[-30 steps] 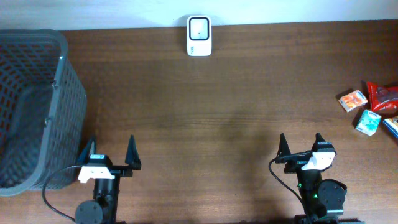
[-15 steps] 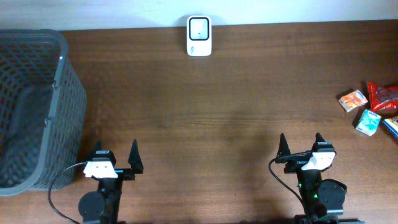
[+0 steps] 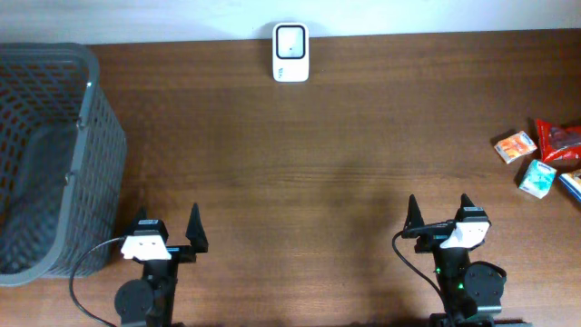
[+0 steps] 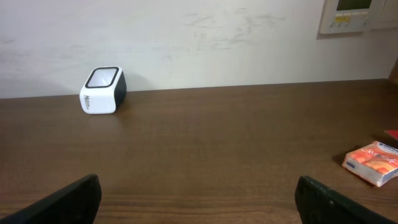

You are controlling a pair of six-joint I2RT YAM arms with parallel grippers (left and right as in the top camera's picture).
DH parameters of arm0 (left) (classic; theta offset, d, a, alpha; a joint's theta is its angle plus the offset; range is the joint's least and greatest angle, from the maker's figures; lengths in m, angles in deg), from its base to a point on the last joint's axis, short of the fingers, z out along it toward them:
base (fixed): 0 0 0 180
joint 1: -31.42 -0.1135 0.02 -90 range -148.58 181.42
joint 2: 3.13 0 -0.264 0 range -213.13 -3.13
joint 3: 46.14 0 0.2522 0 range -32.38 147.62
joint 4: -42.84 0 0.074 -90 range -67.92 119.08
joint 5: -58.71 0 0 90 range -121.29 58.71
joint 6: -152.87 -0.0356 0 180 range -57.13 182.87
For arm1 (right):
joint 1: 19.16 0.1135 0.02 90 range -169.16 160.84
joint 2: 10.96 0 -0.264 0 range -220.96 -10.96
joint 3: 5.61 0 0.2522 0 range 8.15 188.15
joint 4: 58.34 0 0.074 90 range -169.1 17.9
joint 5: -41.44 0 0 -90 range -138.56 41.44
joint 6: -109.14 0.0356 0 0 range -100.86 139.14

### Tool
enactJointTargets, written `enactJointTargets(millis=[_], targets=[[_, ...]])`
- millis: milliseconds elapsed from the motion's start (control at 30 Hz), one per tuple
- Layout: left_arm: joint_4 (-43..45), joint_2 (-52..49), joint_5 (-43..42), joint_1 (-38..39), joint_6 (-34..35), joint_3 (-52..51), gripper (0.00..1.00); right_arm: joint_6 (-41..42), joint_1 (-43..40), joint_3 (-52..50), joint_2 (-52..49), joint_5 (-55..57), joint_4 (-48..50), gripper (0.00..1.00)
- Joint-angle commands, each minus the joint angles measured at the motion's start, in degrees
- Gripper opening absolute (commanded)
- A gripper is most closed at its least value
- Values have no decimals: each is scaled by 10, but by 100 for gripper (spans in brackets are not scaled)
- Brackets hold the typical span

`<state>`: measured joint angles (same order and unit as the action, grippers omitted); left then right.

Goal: Scan the item barcode

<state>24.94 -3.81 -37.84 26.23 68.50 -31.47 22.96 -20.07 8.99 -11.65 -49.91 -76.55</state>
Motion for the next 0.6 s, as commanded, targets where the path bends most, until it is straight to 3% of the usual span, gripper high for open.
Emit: enactJointTargets(millis=[0, 567], targets=[[-4, 4, 42, 3, -5, -4, 99, -4, 5, -5, 5, 5, -1, 99], [-5, 4, 44, 3, -11, -4, 99, -4, 5, -5, 5, 5, -1, 98]])
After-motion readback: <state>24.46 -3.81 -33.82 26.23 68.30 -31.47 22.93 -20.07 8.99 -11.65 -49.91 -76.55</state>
